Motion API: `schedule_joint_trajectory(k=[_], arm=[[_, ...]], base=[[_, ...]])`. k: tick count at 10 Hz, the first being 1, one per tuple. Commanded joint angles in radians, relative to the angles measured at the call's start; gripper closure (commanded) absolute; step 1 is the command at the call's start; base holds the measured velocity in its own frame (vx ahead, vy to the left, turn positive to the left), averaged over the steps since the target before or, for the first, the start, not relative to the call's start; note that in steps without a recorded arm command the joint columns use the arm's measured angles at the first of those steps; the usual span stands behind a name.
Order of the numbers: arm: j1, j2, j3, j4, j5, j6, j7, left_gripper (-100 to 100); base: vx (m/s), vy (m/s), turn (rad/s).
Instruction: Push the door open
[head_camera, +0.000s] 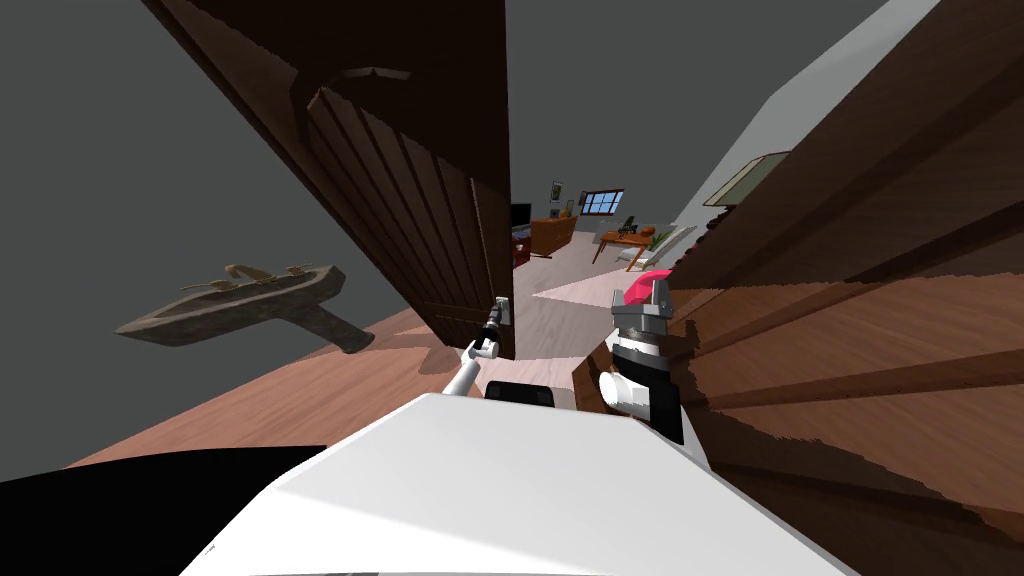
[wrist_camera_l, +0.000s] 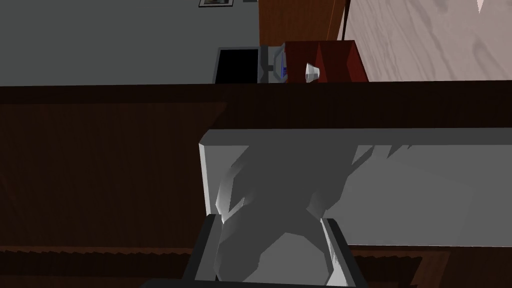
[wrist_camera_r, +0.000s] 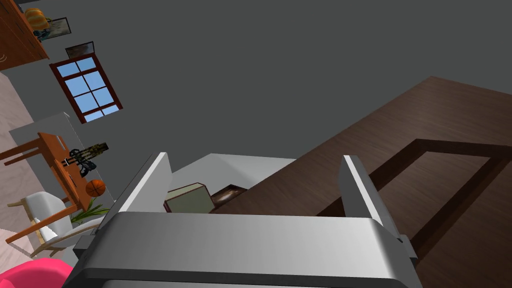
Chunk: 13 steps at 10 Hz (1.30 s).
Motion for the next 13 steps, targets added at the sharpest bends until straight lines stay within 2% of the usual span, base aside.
schedule_joint_trajectory(k=[1, 2, 3, 6, 7, 10, 13], arm=[[-0.02, 0.018, 0.0, 0.019, 0.039, -0.013, -0.031, 100], [-0.028, 0.022, -0.001, 0.029, 0.052, -0.017, -0.04, 100], [-0.044, 0.029, -0.003, 0.05, 0.08, -0.026, -0.06, 100], [-0.073, 0.037, -0.008, 0.085, 0.128, -0.041, -0.094, 100], [-0.059, 0.052, -0.011, 0.062, 0.119, -0.026, -0.089, -100], [-0.058, 0.051, -0.014, 0.054, 0.123, -0.014, -0.093, -100], [-0.057, 0.001, -0.018, 0.045, 0.128, 0.0, -0.098, -100]], base=[[0.086, 0.02, 0.042], [0.086, 0.002, 0.021], [0.09, -0.004, 0.066], [0.09, 0.029, 0.076], [-0.095, 0.057, 0.052], [-0.222, 0.04, 0.031], [-0.261, -0.01, 0.036]])
